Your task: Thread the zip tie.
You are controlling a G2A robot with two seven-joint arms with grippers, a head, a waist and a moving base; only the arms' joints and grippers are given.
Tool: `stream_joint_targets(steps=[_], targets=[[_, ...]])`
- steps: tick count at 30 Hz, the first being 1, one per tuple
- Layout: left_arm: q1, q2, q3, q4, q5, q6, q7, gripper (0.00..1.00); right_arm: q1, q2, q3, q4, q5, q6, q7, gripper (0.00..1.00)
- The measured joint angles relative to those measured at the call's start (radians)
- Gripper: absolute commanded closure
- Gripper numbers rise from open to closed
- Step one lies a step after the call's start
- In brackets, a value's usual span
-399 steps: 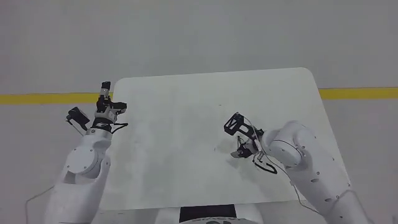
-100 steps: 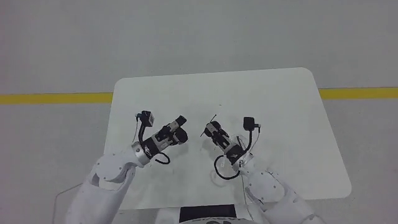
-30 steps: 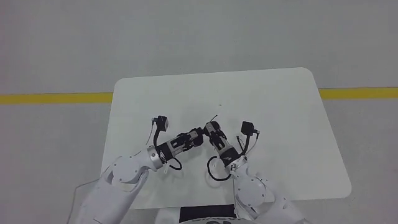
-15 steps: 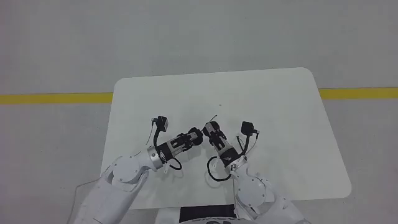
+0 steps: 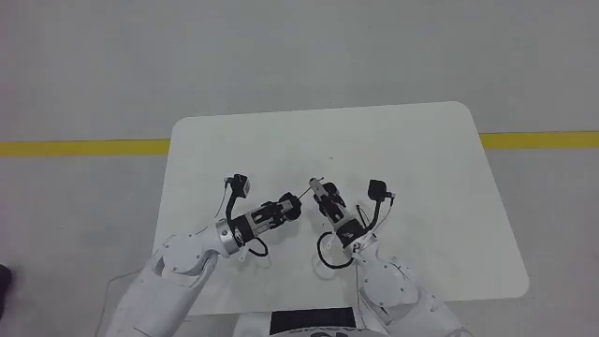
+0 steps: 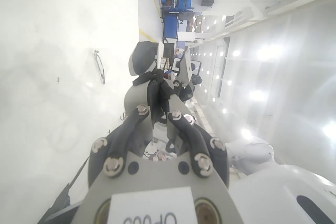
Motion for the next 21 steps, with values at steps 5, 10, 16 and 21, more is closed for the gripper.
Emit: stream_joint_targets(steps=[5, 10, 16, 21], targets=[[-0.008, 0.016, -0.044, 0.013, 0.010, 0.022, -0.089, 1.00, 0.003, 0.008, 0.033, -0.007, -0.002, 0.016, 0.078, 0.00], [-0.010, 0.018, -0.046, 0.012, 0.021, 0.025, -0.098, 1.00, 0.003, 0.008, 0.032, -0.007, -0.002, 0.015, 0.075, 0.00], [-0.013, 0.018, -0.041, 0.013, 0.026, 0.026, -0.099, 1.00, 0.003, 0.008, 0.033, -0.003, 0.014, 0.015, 0.085, 0.00], [-0.018, 0.035, -0.084, 0.042, -0.017, 0.004, -0.232, 1.00, 0.001, 0.018, 0.095, 0.025, 0.146, -0.037, 0.214, 0.00]])
